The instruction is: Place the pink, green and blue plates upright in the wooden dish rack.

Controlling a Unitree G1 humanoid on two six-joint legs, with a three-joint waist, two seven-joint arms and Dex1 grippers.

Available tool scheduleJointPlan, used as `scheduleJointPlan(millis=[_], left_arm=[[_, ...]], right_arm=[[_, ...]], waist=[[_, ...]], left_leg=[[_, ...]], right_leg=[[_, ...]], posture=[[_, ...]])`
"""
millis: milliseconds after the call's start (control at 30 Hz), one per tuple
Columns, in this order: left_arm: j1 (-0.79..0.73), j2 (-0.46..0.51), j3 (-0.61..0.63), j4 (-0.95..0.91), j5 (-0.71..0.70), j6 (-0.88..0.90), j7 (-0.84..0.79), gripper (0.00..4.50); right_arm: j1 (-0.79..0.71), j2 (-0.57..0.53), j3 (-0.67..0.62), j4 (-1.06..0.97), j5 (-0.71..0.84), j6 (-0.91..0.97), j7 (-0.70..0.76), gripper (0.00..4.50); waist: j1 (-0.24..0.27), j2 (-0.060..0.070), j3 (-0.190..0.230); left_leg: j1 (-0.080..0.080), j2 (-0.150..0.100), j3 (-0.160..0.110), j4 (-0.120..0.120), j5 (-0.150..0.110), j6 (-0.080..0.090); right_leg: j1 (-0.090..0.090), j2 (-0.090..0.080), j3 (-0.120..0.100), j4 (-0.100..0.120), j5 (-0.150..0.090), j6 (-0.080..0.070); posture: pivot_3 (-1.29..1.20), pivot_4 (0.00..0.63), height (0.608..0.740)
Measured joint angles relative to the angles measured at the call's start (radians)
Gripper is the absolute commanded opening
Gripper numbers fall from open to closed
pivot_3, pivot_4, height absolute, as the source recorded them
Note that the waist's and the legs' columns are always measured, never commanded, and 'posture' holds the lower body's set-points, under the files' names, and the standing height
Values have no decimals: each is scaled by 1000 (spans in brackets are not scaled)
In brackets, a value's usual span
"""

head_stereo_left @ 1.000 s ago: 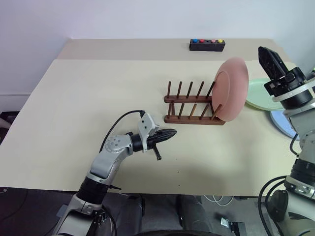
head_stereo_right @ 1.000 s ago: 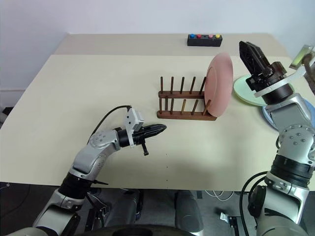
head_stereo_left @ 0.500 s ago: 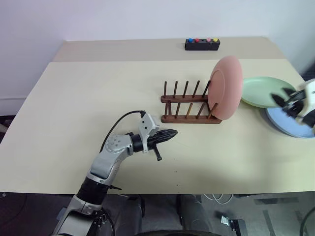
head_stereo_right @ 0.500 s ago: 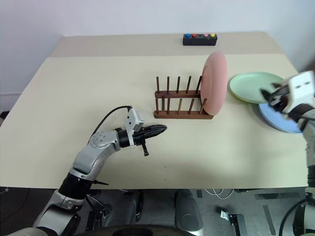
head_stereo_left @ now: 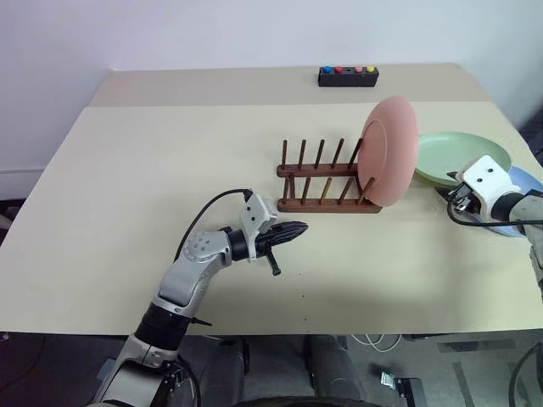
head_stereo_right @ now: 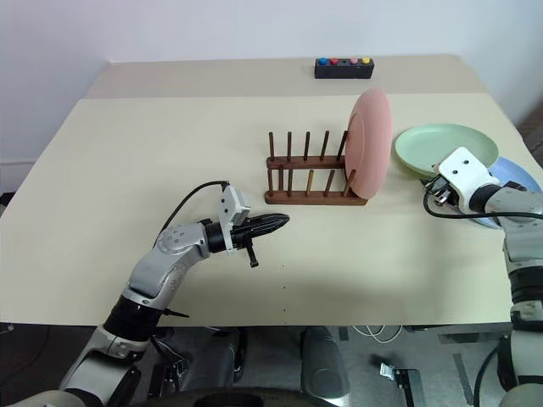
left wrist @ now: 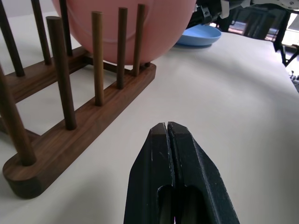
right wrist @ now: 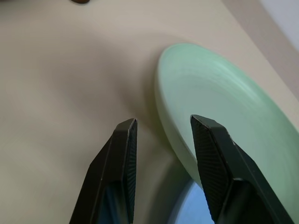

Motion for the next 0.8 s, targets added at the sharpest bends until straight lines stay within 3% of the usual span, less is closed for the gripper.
scheduleJointPlan(millis=[500,567,667,800], left_arm=[[3,-1,1,0,1,-1,2,0],[3,-1,1,0,1,-1,2,0],[3,-1,1,0,1,-1,2,0],[3,0,2,0,1,-1,3,0]], right_arm=[[-129,9,93,221,-128,-84,23,1786],[-155,9,107,249,-148,-91,25,1259],[-183,9,122,271,-180,-120,15,68],[-194,7,131,298,-209,-147,7,68]], waist=[[0,0,0],[0,0,0],[0,0,0],[2,0,0]], left_leg=[[0,0,0,0,0,0],[0,0,0,0,0,0],[0,0,0,0,0,0],[0,0,0,0,0,0]], right_leg=[[0,0,0,0,0,0],[0,0,0,0,0,0],[0,0,0,0,0,0],[1,0,0,0,0,0]], posture=[[0,150,734],[0,150,734],[0,150,734],[0,150,734]])
